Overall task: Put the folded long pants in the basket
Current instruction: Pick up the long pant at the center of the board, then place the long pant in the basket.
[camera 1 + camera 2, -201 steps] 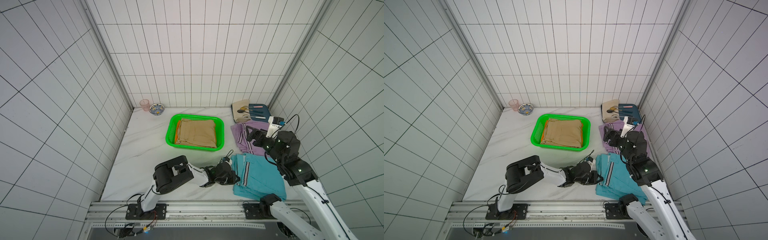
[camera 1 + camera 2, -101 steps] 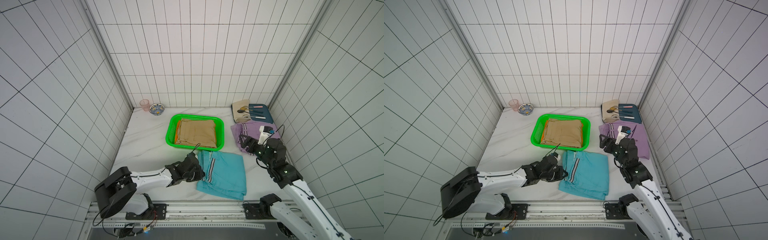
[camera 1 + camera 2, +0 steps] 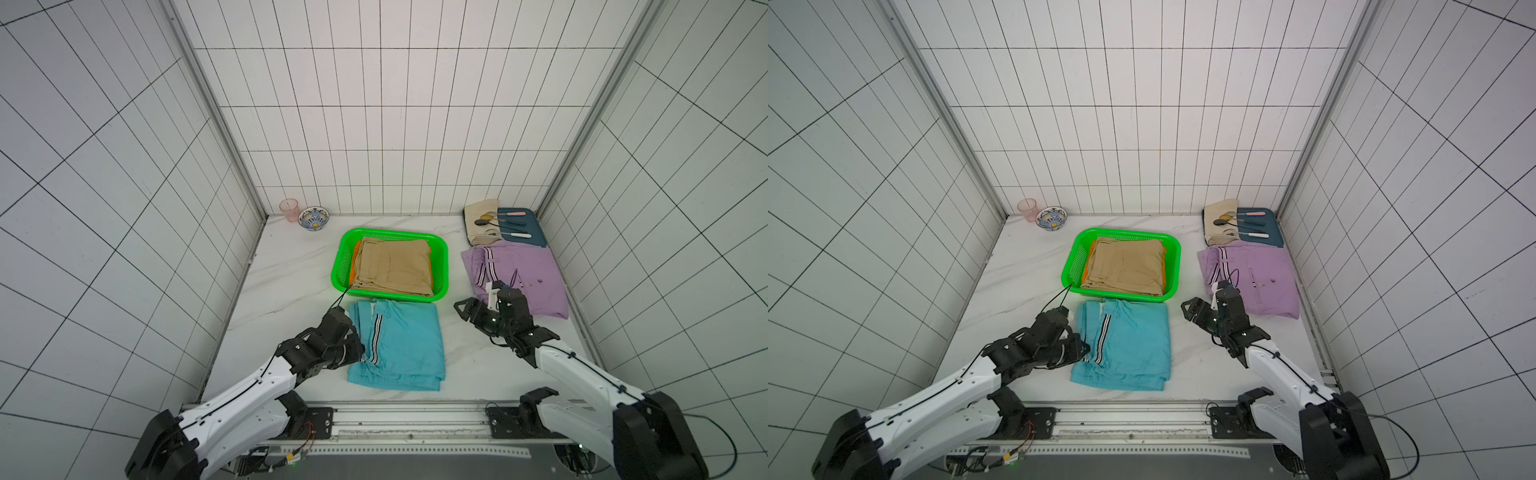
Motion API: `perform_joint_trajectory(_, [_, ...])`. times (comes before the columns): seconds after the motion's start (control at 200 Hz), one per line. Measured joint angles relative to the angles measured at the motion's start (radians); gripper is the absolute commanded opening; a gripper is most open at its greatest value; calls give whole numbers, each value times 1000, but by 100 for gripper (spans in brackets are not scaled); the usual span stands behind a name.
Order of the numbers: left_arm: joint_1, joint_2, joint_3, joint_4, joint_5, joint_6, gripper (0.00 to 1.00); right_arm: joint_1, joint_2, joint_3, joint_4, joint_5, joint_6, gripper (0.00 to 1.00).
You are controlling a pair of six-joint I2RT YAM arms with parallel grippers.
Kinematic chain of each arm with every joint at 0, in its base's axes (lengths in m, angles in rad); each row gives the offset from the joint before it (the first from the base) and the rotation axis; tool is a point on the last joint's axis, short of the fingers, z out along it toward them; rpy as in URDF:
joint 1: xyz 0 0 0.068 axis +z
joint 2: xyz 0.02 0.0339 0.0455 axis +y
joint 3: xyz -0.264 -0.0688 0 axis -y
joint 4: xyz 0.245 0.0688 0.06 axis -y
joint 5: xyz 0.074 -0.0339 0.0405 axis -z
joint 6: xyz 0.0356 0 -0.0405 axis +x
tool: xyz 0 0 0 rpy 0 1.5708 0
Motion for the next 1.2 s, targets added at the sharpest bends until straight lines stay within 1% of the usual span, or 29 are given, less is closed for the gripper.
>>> perform_joint_trajectory(0.12, [17,-10,-1,-24,-5,15,0,37,166,2,86,-85,12,71])
perform_joint_trajectory(0.17, [21,-10,-1,-29,-5,24,0,71,220,25,131,-112,13,69])
perform_joint_trajectory(0.24, [26,-7,-1,-36,-4,33,0,118,289,56,183,-140,16,68])
perform_joint_trajectory(0.33, [32,2,-1,-43,-4,42,0,184,353,92,224,-148,27,66])
perform_joint_trajectory(0.47, [46,21,-1,-53,-4,54,0,252,405,134,239,-149,29,61])
perform_joint_trajectory(0.49, [47,24,-1,-56,-5,55,0,260,411,140,240,-148,28,59])
perform_joint_trajectory(0.525, [51,26,-1,-59,-5,58,0,275,422,149,240,-145,25,52])
perform_joint_trajectory(0.58, [55,29,-1,-65,-7,63,0,290,437,160,231,-137,19,33])
perform_joint_trajectory(0.615, [58,30,-1,-68,-8,66,0,296,445,163,225,-132,12,17])
perform_joint_trajectory(0.635, [58,30,-1,-71,-9,67,0,299,450,164,220,-128,10,10])
perform_joint_trajectory(0.665, [60,30,-1,-73,-8,69,0,304,455,165,212,-126,5,1])
perform_joint_trajectory(0.675, [61,30,-1,-74,-8,70,0,305,457,166,210,-126,7,0])
perform_joint_trajectory(0.78, [63,24,6,-96,-8,75,0,315,451,174,185,-117,-4,0])
perform_joint_trajectory(0.889, [63,-7,34,-129,11,82,0,339,394,174,114,-88,-21,0])
perform_joint_trajectory(1.079, [62,-57,153,-238,81,92,0,421,160,175,-54,-1,-36,0])
perform_joint_trajectory(1.199, [62,-83,255,-298,128,95,0,443,8,203,-182,39,-36,0])
